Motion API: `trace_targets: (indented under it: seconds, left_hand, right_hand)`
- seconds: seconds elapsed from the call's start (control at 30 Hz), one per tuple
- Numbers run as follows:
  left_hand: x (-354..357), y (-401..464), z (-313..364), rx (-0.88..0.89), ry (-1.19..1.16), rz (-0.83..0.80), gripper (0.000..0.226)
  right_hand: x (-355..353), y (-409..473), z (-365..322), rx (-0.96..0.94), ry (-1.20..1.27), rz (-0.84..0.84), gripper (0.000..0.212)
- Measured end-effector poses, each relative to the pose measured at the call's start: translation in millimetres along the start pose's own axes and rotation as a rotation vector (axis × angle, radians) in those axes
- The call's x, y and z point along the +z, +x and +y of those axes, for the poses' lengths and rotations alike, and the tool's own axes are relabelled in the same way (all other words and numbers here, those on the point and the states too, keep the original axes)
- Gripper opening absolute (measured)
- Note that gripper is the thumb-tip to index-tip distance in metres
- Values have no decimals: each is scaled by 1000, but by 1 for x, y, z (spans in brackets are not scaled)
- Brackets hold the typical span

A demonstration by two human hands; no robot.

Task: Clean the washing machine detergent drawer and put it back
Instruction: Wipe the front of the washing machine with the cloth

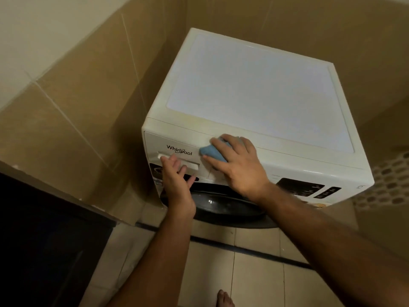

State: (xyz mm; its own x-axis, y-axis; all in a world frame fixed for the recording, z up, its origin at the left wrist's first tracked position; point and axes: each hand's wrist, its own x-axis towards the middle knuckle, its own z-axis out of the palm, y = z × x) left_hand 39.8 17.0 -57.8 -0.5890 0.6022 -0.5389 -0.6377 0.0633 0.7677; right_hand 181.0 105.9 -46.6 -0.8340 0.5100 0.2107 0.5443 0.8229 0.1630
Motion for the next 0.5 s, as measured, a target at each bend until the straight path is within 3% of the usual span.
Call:
trace_targets:
  seconds: [0.1,0.23,0.3,0.37,0.5]
  left_hand:
    - [0,-2,-10,-43,0,-12,60]
    - [8,-6,-18,-46,20,-25,60]
    - [14,-7,-20,-52,18,-20,61]
    - [19,-9,-24,-65,6,-6,60]
    - [21,-12,-35,-96,-43,15,57]
  right_hand:
    - [-2,-40,31,115,27,-3,68]
    - [-14,-45,48,509,70,-19,69]
    - [-15,-28,30,620,57,19,67]
    - [-11,-8,3,555,56,45,61]
    - [8,5,-33,211,52,104,57]
